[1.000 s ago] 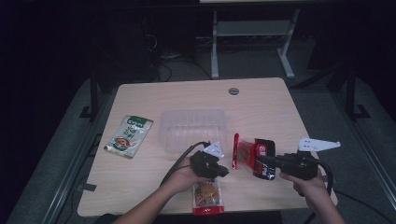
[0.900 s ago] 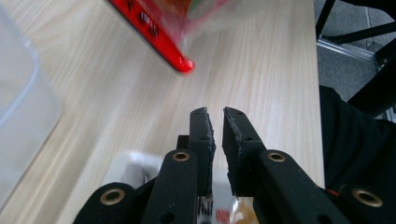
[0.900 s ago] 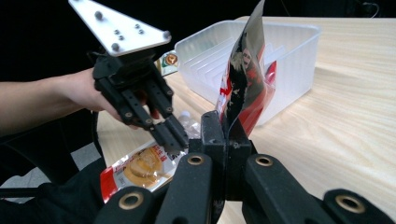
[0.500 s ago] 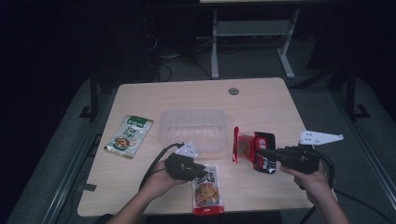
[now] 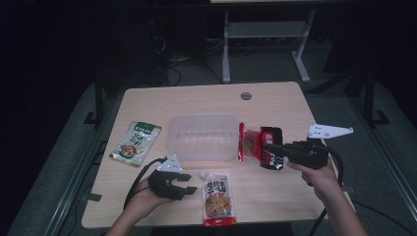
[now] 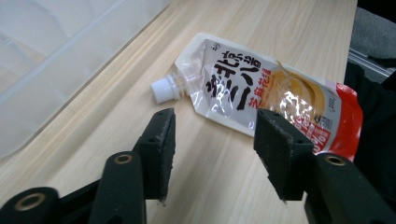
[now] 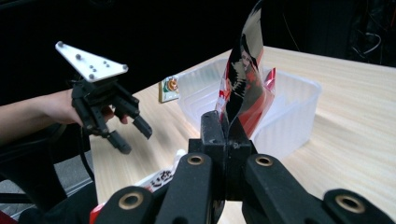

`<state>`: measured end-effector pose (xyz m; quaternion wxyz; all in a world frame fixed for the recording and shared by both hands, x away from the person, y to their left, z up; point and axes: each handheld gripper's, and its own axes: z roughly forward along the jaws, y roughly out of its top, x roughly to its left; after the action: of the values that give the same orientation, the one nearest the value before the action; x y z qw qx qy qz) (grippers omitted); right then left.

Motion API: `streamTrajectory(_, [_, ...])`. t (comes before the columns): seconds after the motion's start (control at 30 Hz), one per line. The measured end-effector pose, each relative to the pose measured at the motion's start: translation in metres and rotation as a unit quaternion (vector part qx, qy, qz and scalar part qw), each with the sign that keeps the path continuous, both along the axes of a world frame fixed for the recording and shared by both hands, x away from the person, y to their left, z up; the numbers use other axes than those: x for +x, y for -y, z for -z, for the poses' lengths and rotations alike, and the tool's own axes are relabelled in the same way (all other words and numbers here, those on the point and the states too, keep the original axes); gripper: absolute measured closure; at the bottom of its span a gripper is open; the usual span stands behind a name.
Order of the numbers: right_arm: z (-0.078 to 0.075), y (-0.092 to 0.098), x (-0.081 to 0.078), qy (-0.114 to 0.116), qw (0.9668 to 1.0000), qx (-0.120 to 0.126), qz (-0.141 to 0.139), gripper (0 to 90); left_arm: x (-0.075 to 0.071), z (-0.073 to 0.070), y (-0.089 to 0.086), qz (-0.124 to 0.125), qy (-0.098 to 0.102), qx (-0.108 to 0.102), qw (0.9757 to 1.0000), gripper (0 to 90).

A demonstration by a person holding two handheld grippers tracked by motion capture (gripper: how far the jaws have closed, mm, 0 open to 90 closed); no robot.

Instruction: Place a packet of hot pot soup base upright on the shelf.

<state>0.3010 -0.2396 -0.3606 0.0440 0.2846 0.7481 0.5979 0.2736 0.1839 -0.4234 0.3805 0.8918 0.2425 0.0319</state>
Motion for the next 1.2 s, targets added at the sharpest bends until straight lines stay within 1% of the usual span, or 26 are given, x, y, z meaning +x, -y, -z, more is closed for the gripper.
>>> streamTrajectory(0.03, [-0.001, -0.002, 0.002, -0.001, 1.0000, 0.002, -0.002, 89.9, 0.000, 0.000, 0.000, 0.000, 0.000, 0.000, 1.0000, 45.4])
streamTrajectory(0.07, [-0.002, -0.004, 0.005, -0.002, 1.0000, 0.001, -0.005, 89.9, -0.004, -0.001, -0.004, -0.007, 0.002, -0.003, 1.0000, 44.0])
streamTrajectory(0.1, [-0.003, -0.006, 0.007, 0.000, 1.0000, 0.001, -0.006, 89.9, -0.004, -0.001, -0.004, -0.007, 0.002, -0.003, 1.0000, 43.0])
streamTrajectory(0.13, [-0.003, -0.006, 0.007, 0.000, 1.0000, 0.001, -0.006, 89.9, -0.006, 0.000, -0.006, -0.013, 0.001, -0.005, 0.9999, 43.0])
streamTrajectory(0.17, [-0.004, -0.008, 0.011, 0.000, 1.0000, -0.001, -0.009, 89.9, -0.008, 0.000, -0.008, -0.017, 0.001, -0.004, 0.9999, 41.9])
streamTrajectory(0.2, [-0.005, -0.013, 0.018, 0.001, 0.9999, 0.000, -0.012, 89.9, -0.011, 0.002, -0.011, -0.026, -0.003, -0.005, 0.9996, 39.0])
streamTrajectory(0.27, [-0.005, -0.014, 0.020, 0.001, 0.9999, 0.000, -0.014, 89.9, -0.013, 0.003, -0.017, -0.031, -0.002, -0.001, 0.9995, 37.9])
streamTrajectory(0.3, [-0.006, -0.018, 0.025, 0.001, 0.9999, 0.000, -0.016, 89.9, -0.016, 0.002, -0.023, -0.035, -0.003, 0.004, 0.9994, 36.6])
streamTrajectory(0.33, [-0.006, -0.018, 0.025, 0.001, 0.9999, 0.000, -0.016, 89.9, -0.016, 0.002, -0.023, -0.035, -0.003, 0.004, 0.9994, 36.1])
streamTrajectory(0.37, [-0.006, -0.020, 0.027, 0.001, 0.9998, -0.002, -0.018, 89.9, -0.019, 0.002, -0.027, -0.041, -0.006, 0.002, 0.9991, 36.1])
streamTrajectory(0.4, [-0.007, -0.025, 0.033, 0.000, 0.9998, -0.002, -0.020, 89.9, -0.022, 0.002, -0.033, -0.049, -0.004, 0.000, 0.9988, 35.5])
streamTrajectory(0.43, [-0.007, -0.025, 0.033, 0.000, 0.9998, -0.002, -0.020, 89.9, -0.022, 0.002, -0.033, -0.049, -0.004, 0.000, 0.9988, 35.5])
streamTrajectory(0.47, [-0.008, -0.029, 0.039, 0.001, 0.9998, -0.002, -0.022, 89.9, -0.023, 0.003, -0.039, -0.058, -0.003, -0.002, 0.9983, 35.5])
streamTrajectory(0.5, [-0.008, -0.030, 0.041, 0.001, 0.9998, -0.002, -0.021, 89.9, -0.024, 0.004, -0.041, -0.065, -0.002, -0.002, 0.9979, 35.5])
streamTrajectory(0.53, [-0.009, -0.033, 0.044, 0.001, 0.9998, -0.001, -0.022, 89.9, -0.024, 0.004, -0.043, -0.065, -0.001, 0.003, 0.9979, 35.5])
streamTrajectory(0.6, [-0.010, -0.037, 0.049, 0.003, 0.9998, -0.004, -0.020, 89.9, -0.025, 0.005, -0.044, -0.074, -0.002, 0.001, 0.9973, 35.5])
streamTrajectory(0.67, [-0.011, -0.041, 0.053, 0.003, 0.9998, -0.005, -0.018, 89.9, -0.025, 0.006, -0.044, -0.073, 0.000, 0.002, 0.9973, 35.5])
streamTrajectory(0.7, [-0.011, -0.043, 0.055, 0.003, 0.9998, -0.005, -0.016, 89.9, -0.025, 0.007, -0.043, -0.075, -0.004, 0.001, 0.9972, 35.5])
streamTrajectory(0.8, [-0.011, -0.049, 0.061, -0.001, 0.9999, -0.002, -0.013, 89.9, -0.025, 0.009, -0.042, -0.070, -0.005, 0.008, 0.9975, 34.9])
streamTrajectory(0.83, [-0.011, -0.050, 0.063, -0.002, 0.9999, -0.002, -0.013, 89.9, -0.025, 0.009, -0.041, -0.066, -0.002, 0.009, 0.9977, 34.8])
streamTrajectory(0.87, [-0.011, -0.052, 0.065, -0.005, 0.9999, -0.002, -0.011, 89.9, -0.025, 0.009, -0.040, -0.069, -0.002, 0.006, 0.9976, 34.7])
streamTrajectory(0.97, [-0.010, -0.058, 0.070, -0.008, 0.9999, -0.003, -0.008, 89.8, -0.025, 0.009, -0.041, -0.068, 0.000, 0.009, 0.9977, 34.6])
streamTrajectory(1.1, [-0.006, -0.069, 0.074, -0.014, 0.9999, 0.003, -0.004, 89.9, -0.026, 0.009, -0.041, -0.070, -0.001, 0.006, 0.9975, 34.6])
streamTrajectory(1.2, [-0.002, -0.077, 0.075, -0.018, 0.9998, -0.005, -0.008, 89.8, -0.027, 0.010, -0.041, -0.067, 0.003, 0.005, 0.9977, 34.6])
